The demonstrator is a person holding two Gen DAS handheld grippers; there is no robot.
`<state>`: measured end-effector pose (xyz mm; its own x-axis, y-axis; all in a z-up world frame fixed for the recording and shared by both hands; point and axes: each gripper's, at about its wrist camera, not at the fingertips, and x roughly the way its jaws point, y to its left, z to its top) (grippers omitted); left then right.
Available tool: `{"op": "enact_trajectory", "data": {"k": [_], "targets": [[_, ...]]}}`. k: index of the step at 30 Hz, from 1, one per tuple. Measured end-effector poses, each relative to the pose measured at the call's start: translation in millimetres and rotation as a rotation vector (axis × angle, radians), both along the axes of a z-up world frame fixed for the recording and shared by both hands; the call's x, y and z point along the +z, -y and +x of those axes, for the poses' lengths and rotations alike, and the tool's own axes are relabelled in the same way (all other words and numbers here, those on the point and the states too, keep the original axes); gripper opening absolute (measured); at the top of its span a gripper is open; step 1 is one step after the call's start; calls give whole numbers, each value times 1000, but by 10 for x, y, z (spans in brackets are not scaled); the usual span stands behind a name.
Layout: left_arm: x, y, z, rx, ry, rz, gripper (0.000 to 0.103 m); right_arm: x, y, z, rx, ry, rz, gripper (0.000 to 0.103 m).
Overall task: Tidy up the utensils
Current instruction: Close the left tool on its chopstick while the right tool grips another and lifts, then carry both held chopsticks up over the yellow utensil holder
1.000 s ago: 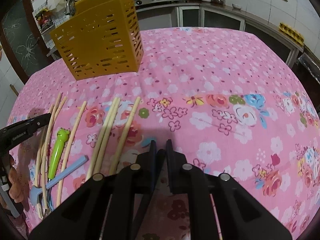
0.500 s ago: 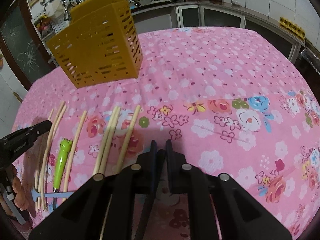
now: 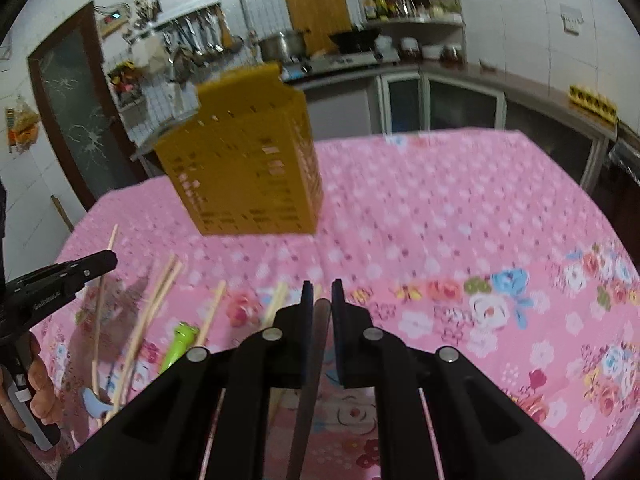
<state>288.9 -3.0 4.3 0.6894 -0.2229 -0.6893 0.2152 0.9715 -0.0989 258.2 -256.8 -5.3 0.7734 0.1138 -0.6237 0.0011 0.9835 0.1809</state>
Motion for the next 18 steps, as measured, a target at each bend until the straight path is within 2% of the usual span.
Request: {"op": "enact_trajectory", "data": {"k": [8,18], "targets": [[231,-62,-142,46,100,-10,5,243,-87,-146,14,122,-51,9],[439,-120,-294,50,191,-39,4,471,-154,-262,11,219,-100,9]]}}
